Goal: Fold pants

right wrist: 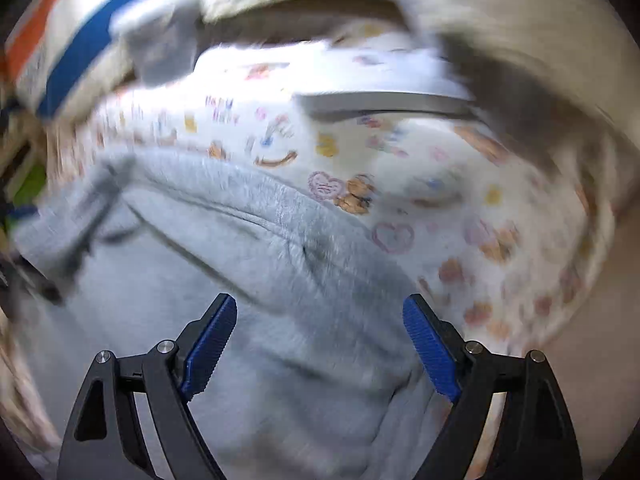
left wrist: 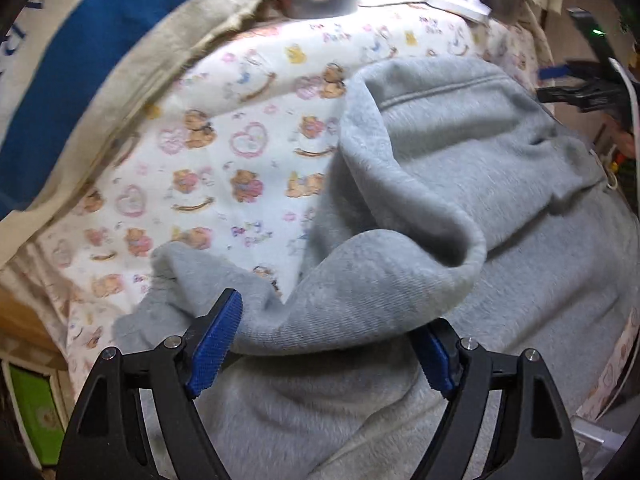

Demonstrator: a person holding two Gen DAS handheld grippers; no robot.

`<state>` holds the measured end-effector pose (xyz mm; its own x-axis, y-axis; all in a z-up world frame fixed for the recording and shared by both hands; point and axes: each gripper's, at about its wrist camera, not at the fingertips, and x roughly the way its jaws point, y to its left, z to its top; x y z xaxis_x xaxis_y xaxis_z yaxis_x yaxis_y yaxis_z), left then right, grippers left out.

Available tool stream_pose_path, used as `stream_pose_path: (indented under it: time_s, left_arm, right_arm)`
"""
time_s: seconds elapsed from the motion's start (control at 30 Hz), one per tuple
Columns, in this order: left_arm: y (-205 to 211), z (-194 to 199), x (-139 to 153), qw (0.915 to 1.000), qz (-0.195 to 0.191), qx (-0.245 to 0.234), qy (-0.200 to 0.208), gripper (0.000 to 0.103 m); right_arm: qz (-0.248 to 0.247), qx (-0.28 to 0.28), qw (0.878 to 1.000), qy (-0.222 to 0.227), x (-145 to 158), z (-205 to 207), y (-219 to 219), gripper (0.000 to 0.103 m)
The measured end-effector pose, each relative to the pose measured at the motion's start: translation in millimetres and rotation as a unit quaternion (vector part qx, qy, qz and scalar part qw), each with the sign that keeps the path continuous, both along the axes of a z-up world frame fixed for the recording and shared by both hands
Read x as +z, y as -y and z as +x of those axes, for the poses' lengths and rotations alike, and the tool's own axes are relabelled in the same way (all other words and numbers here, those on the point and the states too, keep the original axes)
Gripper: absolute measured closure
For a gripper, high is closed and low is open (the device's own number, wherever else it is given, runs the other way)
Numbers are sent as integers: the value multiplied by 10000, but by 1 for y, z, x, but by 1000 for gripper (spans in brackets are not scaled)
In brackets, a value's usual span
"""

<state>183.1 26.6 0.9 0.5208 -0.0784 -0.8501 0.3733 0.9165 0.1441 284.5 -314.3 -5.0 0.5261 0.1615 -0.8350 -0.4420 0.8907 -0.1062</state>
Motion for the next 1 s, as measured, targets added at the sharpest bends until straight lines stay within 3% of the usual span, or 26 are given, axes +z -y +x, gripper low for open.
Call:
stream_pose_path:
  time_s: [0.1,0.23,0.27,0.33,0.4,0.43,0.47,0.53,0.6,0.7,0.83,1.0]
  left_arm:
    - [3,-1,0,9996,104,-251,16,20]
    - [5,-6,-3,9979,297,-577,-76,19]
    - [4,-7,-2,9979,299,-574,-52,19]
    - [1,-9,0,9982,229,-551,-16,16]
    - [2,-7,-3,9987,234,-461,16,15]
    - [3,-4,-6,9989,222,-418,41,17]
    - [3,1,-8,9992,180,-341,63,40]
    - [3,11,-13,9999,5,-105,-110,76]
    - [-1,16,-7,9993,-230,286,-20,79]
    - [-7,15,18,9958,-335,681,508,81]
    - [-11,12,59,9886,-384,931,1120,82]
    - [-20,-1,114,9732,-537,1057,1970,82]
  right_arm:
    - [-111,594,9978,-267,-14,20,-18,16]
    - [-684,533,9961,-190,-29,46,-32,21]
    - [-608,464,9964,-365,-34,56,-30,26]
    - [-201,278,9972,-664,-38,68,-22,59]
    - [342,127,9961,-807,-36,69,-10,70]
    - [416,75,9968,-684,-33,65,-7,74]
    - [449,20,9972,-603,-31,62,-5,76]
    - [532,-139,9977,-406,-24,51,-3,81]
    - [564,-345,9978,-88,-13,39,-3,83]
    - [606,-681,9950,415,10,19,-2,84]
    - [694,-941,9878,1025,48,1,5,84]
    - [932,-1156,9724,1799,110,-33,32,84]
